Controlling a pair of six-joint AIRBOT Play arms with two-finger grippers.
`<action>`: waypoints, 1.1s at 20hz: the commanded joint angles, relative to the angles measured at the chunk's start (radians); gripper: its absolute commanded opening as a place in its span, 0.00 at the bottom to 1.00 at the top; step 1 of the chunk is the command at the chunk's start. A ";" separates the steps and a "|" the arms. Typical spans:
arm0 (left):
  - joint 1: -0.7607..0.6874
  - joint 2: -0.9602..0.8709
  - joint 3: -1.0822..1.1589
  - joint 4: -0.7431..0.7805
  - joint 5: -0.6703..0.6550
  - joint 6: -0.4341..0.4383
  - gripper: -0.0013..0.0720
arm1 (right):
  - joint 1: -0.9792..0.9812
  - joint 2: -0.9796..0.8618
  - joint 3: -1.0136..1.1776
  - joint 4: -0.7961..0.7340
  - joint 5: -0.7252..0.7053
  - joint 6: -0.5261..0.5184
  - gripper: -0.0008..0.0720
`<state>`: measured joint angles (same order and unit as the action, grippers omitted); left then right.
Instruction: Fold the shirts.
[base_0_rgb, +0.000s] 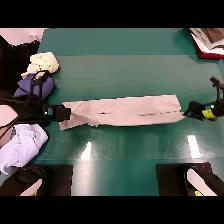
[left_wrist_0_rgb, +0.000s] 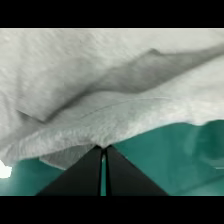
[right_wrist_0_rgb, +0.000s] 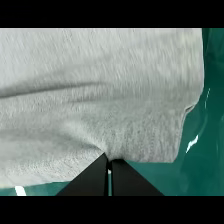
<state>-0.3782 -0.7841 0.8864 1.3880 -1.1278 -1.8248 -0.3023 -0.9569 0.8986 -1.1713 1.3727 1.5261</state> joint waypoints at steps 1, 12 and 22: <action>0.000 -0.104 0.002 0.125 0.084 0.000 0.05 | 0.056 -0.167 0.131 0.018 -0.069 0.000 0.03; 0.098 -0.348 0.002 0.123 0.292 -0.009 0.05 | 0.168 -0.584 0.391 0.017 -0.126 -0.003 0.03; 0.118 -0.345 0.066 0.125 0.176 0.000 0.86 | 0.047 -0.511 0.391 0.019 -0.069 -0.107 0.88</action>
<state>-0.2626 -1.1282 0.9169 1.5143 -0.8818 -1.8294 -0.1997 -1.5047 1.2884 -1.1511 1.2438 1.4876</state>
